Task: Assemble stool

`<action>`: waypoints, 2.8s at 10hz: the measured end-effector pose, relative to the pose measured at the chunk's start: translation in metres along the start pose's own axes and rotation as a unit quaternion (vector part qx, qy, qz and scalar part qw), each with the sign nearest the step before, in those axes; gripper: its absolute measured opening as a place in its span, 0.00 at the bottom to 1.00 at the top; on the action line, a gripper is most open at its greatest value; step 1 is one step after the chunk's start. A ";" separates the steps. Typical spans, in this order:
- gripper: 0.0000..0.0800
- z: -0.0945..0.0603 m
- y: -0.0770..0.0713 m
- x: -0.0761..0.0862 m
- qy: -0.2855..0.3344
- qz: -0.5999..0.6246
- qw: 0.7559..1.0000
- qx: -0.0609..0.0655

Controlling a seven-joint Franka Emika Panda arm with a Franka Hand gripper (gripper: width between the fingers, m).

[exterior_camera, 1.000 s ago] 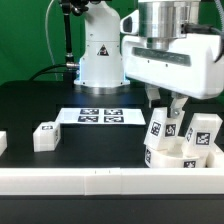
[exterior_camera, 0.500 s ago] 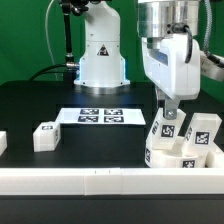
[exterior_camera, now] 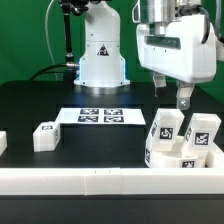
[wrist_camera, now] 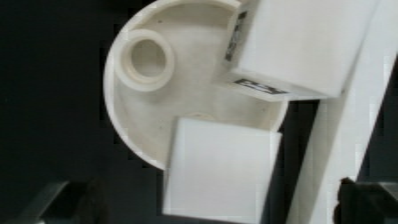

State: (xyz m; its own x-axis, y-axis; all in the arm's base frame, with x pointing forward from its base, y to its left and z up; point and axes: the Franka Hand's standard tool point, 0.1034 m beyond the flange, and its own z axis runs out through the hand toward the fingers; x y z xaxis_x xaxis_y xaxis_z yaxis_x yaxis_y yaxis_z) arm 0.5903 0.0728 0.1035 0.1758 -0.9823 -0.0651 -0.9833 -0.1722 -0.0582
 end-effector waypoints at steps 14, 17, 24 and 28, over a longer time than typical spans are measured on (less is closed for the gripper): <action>0.81 0.002 -0.002 -0.014 0.014 -0.651 0.759 -0.017; 0.81 0.004 0.001 -0.021 0.007 -0.736 0.676 -0.024; 0.81 0.007 0.000 -0.013 0.008 -0.895 0.442 -0.051; 0.81 0.006 0.000 -0.003 0.004 -0.948 0.313 -0.062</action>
Offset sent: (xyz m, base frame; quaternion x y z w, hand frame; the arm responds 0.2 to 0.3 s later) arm 0.0060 0.0081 0.0032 -0.0056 0.0013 -0.2575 0.9663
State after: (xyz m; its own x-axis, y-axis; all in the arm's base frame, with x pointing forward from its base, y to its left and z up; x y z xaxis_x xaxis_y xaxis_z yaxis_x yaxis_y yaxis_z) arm 0.5903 0.0764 0.0980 0.4484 0.8934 -0.0284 0.8931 -0.4466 0.0538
